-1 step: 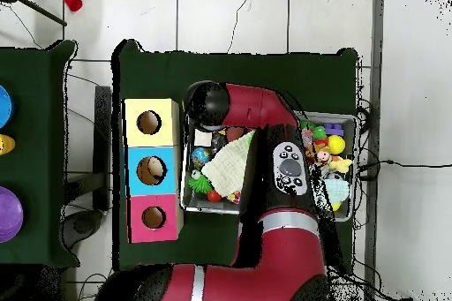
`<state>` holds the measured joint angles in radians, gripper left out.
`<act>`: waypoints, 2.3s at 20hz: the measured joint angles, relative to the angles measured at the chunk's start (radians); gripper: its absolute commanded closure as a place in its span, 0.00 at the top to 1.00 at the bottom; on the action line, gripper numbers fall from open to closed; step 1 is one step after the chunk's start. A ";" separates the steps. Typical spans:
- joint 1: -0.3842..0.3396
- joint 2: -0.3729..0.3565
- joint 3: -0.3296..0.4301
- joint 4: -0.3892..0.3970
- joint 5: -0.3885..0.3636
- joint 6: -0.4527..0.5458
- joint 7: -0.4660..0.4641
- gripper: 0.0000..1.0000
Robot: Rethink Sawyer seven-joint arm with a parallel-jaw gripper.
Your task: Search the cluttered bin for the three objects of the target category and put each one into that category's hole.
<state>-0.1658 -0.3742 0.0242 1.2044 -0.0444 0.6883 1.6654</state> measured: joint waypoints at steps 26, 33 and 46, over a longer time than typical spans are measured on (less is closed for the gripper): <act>0.013 0.128 -0.069 -0.007 0.074 -0.057 0.044 0.00; 0.027 0.133 -0.084 -0.023 0.074 -0.056 0.044 0.00; 0.079 0.006 -0.141 -0.037 0.074 0.057 0.044 0.00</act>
<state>-0.0865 -0.3683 -0.1166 1.1673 0.0294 0.7452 1.7094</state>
